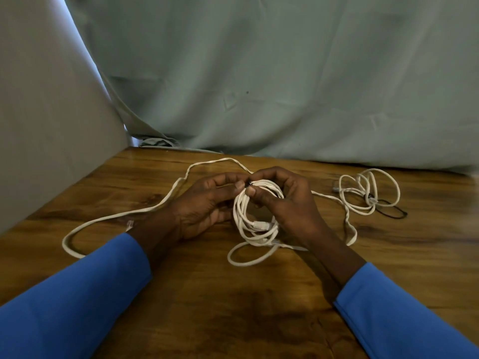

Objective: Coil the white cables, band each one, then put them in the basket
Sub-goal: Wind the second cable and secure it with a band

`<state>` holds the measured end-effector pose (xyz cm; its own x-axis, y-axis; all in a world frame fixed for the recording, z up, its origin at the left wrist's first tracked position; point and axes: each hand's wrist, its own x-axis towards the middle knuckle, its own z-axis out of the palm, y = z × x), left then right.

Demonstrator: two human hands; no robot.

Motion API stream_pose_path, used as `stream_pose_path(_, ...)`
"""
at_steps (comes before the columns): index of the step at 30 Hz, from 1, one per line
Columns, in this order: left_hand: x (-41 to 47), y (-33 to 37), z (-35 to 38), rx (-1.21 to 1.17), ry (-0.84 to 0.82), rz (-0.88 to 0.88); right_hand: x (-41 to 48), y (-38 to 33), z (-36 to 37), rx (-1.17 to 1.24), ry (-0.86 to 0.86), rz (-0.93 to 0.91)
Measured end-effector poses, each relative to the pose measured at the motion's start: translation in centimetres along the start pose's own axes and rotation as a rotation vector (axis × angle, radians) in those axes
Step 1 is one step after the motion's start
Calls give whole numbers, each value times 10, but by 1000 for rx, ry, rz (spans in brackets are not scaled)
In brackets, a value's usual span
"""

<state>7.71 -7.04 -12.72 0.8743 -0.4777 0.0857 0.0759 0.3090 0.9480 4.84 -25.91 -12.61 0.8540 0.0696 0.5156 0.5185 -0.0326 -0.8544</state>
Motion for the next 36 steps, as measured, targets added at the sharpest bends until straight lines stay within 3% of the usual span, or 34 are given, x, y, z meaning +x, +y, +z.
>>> stream_pose_path(6,6,-1,7,131,199,215,1,3,6,-42,50,-51)
stream_pose_path(15,2,9,0,418,32,236,6,6,3,113,165,31)
stream_pose_path(22,1,24,-5,492,274,387,8,5,8,166,148,121)
stream_pose_path(29,0,26,-10,539,396,419,10,8,8,-62,58,168)
stream_pose_path(33,5,7,16,488,446,509,18,3,-1,-111,207,111)
stream_pose_path(36,-2,-10,42,686,267,561,14,-16,-23,-203,333,89)
